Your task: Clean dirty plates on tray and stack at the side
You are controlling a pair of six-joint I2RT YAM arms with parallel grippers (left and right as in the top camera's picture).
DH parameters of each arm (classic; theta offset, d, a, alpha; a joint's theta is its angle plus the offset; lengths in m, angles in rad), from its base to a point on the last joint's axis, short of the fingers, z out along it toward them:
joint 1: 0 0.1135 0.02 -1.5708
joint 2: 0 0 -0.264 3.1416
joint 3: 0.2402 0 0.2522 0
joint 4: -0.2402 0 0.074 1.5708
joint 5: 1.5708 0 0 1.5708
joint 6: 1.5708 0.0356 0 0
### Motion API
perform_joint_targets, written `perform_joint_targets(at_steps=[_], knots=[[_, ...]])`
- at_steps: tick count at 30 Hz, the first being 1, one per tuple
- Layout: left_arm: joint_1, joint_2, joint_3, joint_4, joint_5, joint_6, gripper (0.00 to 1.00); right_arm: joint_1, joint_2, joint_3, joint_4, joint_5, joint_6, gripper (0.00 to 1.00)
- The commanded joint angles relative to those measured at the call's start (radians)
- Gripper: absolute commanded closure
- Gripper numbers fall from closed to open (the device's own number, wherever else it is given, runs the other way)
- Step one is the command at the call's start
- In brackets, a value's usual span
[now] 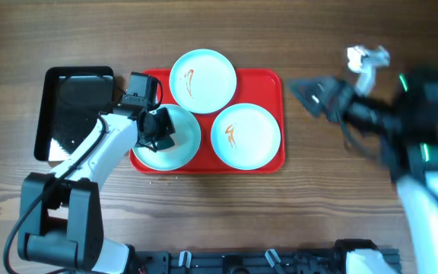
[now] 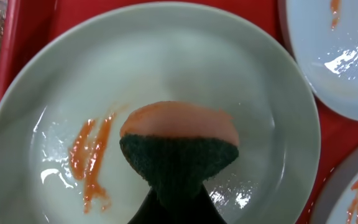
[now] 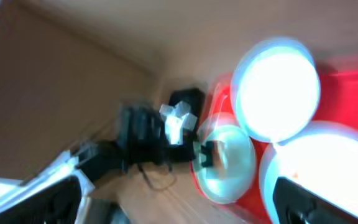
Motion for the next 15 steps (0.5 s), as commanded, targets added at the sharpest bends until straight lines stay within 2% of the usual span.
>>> perform_joint_targets(at_steps=[1,4,6,9,11,12,14,15], knots=[[-0.002,0.009,-0.002,-0.004,-0.020,-0.021,0.96,0.197,0.321,0.348,-0.286,0.219,-0.385,0.00],[-0.002,0.009,-0.002,-0.005,-0.020,-0.021,0.96,0.336,0.541,0.525,-0.412,0.402,-0.405,0.00],[-0.002,0.009,-0.002,-0.010,-0.020,-0.021,0.96,0.393,0.645,0.547,-0.372,0.398,-0.400,0.00],[-0.002,0.009,-0.002,-0.010,-0.020,-0.021,0.96,0.440,0.756,0.547,-0.301,0.371,-0.307,0.00],[-0.002,0.009,-0.002,-0.013,-0.020,-0.021,0.96,0.468,0.821,0.547,-0.272,0.379,-0.296,0.34],[-0.002,0.009,-0.002,-0.014,-0.020,-0.021,0.96,0.480,0.848,0.547,-0.261,0.380,-0.296,0.38],[-0.002,0.009,-0.002,-0.016,-0.020,-0.021,0.96,0.497,0.891,0.546,-0.242,0.380,-0.296,0.39],[-0.002,0.009,-0.002,-0.015,-0.020,-0.021,0.96,0.504,0.909,0.545,-0.226,0.383,-0.292,0.47]])
